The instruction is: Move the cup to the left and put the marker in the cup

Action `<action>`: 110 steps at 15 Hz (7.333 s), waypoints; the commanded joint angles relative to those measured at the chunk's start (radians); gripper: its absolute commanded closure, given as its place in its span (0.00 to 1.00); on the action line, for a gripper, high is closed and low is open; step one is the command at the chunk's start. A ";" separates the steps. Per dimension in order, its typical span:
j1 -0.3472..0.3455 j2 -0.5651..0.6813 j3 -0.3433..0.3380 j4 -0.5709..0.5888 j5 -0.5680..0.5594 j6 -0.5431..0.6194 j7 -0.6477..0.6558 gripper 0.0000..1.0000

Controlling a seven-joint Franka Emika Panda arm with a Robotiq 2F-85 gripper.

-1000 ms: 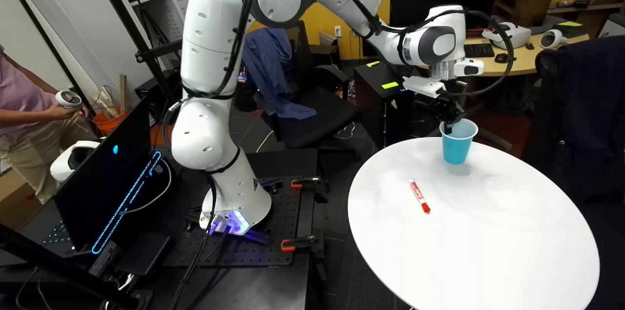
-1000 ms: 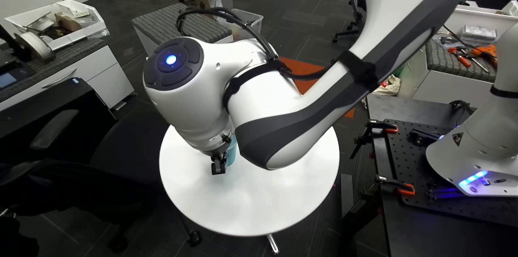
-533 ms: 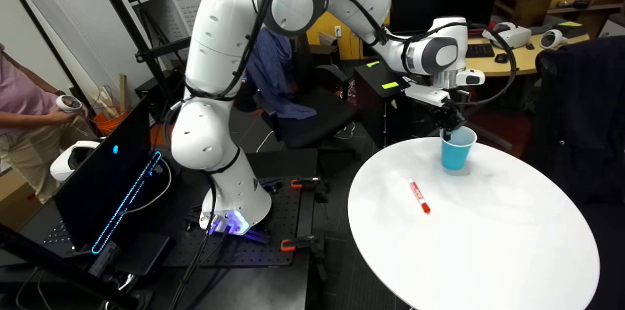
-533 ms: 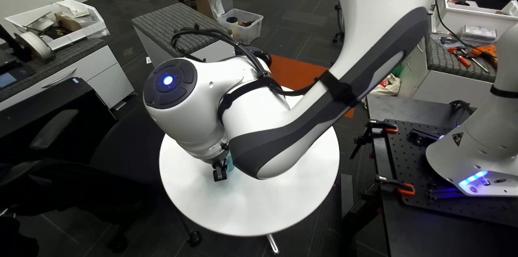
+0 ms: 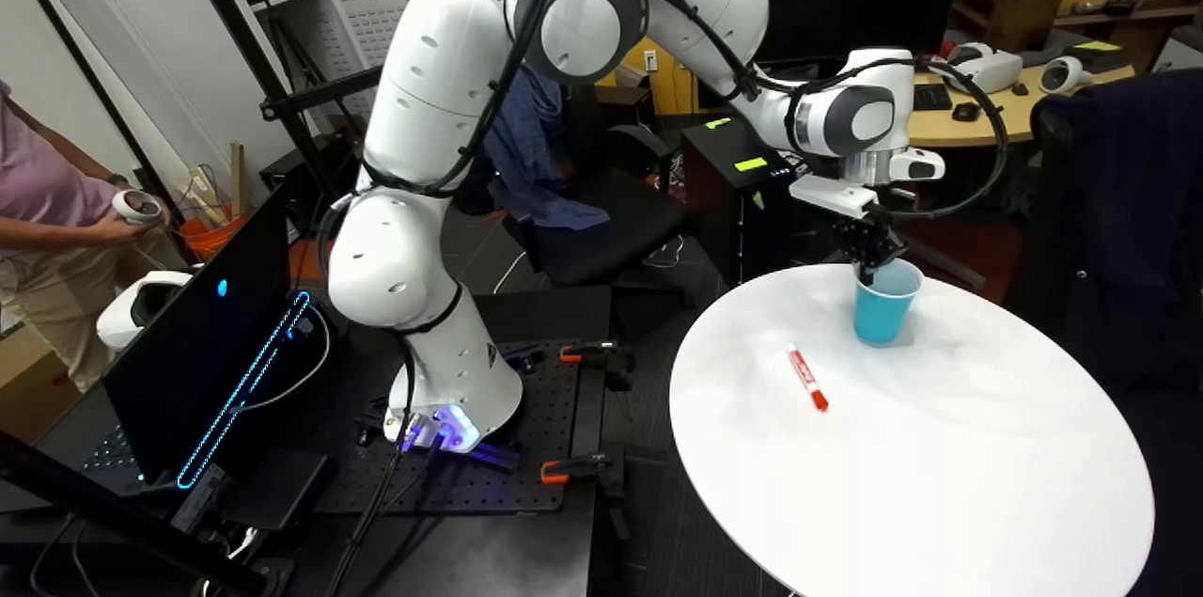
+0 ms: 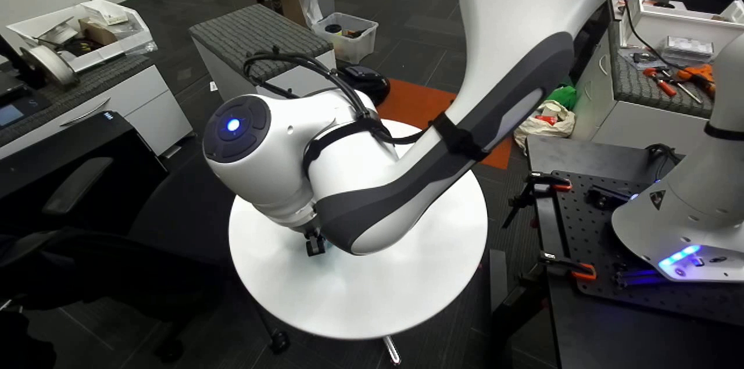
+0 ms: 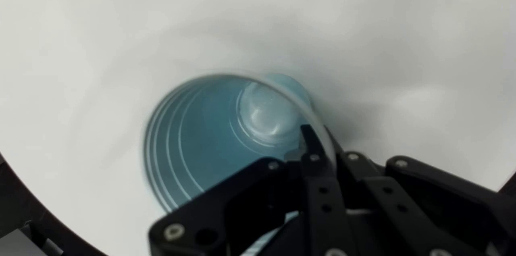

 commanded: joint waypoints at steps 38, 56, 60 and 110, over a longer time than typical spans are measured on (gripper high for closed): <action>-0.230 -0.491 -0.040 -0.523 -0.066 -0.104 -0.492 0.00; -0.216 -0.458 0.043 -0.522 -0.025 -0.045 -0.984 0.00; -0.213 -0.444 0.045 -0.509 -0.044 -0.041 -1.005 0.00; -0.278 -0.167 0.001 -0.609 -0.054 0.570 -1.320 0.12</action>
